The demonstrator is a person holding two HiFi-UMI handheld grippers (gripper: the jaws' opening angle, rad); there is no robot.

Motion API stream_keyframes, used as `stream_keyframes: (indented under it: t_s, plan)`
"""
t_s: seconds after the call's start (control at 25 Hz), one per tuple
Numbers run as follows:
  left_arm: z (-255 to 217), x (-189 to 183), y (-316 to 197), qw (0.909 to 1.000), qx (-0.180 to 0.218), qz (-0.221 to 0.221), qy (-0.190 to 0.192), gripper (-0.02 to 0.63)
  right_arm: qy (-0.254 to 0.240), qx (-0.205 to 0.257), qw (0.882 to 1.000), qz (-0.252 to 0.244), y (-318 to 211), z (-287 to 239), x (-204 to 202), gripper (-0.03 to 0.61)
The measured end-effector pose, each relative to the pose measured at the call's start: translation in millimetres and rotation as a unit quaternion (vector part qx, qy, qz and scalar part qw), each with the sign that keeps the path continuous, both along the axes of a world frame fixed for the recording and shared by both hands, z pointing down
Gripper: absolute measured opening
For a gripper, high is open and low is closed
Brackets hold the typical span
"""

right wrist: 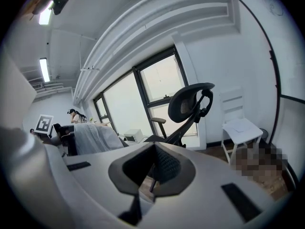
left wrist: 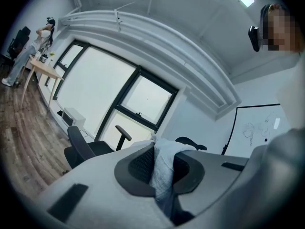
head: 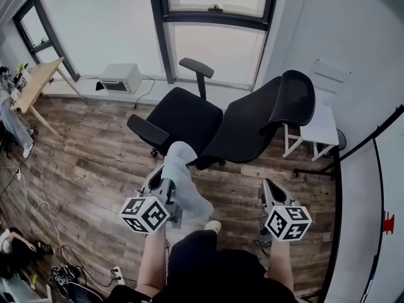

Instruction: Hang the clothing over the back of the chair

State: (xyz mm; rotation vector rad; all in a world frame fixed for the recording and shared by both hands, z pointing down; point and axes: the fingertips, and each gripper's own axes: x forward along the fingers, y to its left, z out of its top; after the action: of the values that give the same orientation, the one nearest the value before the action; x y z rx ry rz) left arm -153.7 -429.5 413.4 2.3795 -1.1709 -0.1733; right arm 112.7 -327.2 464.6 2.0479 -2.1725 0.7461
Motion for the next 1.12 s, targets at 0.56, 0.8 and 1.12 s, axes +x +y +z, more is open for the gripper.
stream_keyframes:
  t_s: [0.56, 0.8, 1.12]
  plan:
    - [-59.8, 48.0, -110.7, 0.9957, 0.084, 0.039, -0.001, 0.015, 0.004, 0.032, 0.998, 0.048, -49.5, -15.2, 47.1, 0.002]
    - [-98.9, 86.6, -148.3, 0.9910, 0.123, 0.053, 0.009, 0.015, 0.012, 0.041, 0.997, 0.057, -53.7, -23.4, 67.4, 0.002]
    - [-112.1, 145.9, -186.1, 0.9904, 0.125, 0.058, 0.017, 0.015, 0.017, 0.036, 0.997, 0.063, -77.5, -29.2, 122.2, 0.002]
